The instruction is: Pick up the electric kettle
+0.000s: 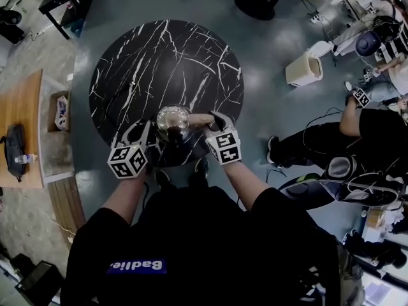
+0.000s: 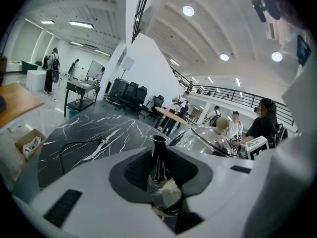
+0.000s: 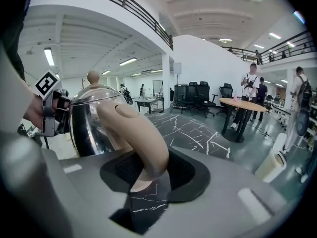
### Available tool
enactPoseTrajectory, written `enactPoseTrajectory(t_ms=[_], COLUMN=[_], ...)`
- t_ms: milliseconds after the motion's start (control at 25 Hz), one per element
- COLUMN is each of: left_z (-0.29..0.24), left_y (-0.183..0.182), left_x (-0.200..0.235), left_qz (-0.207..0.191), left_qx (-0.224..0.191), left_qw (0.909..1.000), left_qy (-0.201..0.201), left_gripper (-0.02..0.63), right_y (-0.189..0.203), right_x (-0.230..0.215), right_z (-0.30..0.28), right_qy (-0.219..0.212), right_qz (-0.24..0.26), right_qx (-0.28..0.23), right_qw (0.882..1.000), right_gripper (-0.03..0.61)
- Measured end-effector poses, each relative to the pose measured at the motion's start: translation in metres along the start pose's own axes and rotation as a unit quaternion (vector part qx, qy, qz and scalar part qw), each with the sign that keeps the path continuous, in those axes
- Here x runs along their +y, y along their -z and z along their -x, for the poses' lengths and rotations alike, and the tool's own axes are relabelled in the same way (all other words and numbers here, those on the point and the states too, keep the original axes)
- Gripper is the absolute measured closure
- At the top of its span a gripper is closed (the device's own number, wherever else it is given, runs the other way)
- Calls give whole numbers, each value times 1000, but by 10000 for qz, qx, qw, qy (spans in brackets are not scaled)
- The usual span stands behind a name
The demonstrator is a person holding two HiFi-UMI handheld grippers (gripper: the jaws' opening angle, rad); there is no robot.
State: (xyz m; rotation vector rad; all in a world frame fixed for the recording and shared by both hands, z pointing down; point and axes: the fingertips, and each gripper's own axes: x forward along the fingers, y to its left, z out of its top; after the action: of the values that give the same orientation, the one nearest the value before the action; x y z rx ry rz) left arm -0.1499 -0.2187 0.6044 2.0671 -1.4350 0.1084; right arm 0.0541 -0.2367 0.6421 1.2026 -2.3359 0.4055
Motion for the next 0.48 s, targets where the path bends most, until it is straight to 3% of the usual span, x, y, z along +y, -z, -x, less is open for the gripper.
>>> enactPoseTrajectory(t_ms=[480], left_z=[37], left_y=[-28], left_x=[-26], left_qz=[5], left_qx=[-319], left_qw=[9992], left_qy=[233], left_gripper=[522], right_y=[-29], right_x=[13], right_z=[38], right_qy=[35], right_qz=[-130], right_qx=[-239], right_qw=[9996], right_gripper=[446])
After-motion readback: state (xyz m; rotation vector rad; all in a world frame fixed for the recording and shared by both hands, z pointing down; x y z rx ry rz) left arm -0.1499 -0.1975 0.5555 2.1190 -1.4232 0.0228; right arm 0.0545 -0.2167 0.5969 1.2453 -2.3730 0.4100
